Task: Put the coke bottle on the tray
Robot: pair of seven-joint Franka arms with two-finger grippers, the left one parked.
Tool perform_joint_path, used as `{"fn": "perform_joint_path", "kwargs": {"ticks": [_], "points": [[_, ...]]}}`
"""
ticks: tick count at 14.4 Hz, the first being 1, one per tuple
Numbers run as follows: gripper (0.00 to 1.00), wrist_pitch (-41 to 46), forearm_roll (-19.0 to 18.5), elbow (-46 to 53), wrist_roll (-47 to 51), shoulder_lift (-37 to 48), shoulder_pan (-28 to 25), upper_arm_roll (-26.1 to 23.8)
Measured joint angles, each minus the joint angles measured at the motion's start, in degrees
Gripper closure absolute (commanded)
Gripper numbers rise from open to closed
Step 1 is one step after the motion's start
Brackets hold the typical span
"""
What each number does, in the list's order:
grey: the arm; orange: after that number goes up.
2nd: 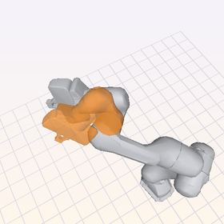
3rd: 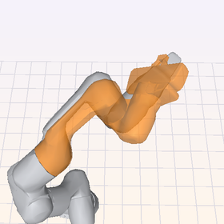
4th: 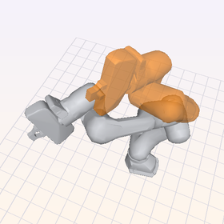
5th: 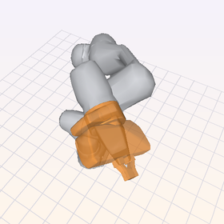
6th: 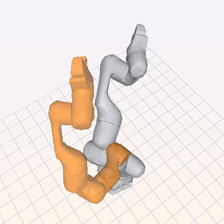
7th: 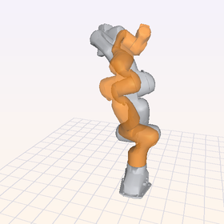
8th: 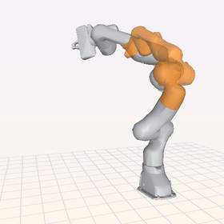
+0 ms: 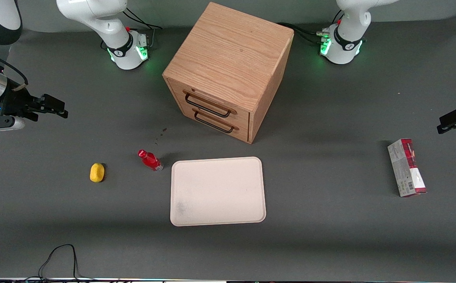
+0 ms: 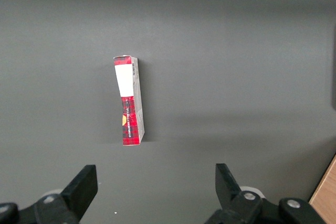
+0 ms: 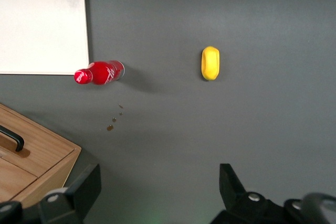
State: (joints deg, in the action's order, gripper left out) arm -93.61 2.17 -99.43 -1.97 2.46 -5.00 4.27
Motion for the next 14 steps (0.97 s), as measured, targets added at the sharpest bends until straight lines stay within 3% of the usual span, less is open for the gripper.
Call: {"fn": "perform_joint_path", "kwargs": {"ticks": [14], "points": [[0.00,2.71,0.00,4.16,0.06,-2.33,1.29,-1.29]]}}
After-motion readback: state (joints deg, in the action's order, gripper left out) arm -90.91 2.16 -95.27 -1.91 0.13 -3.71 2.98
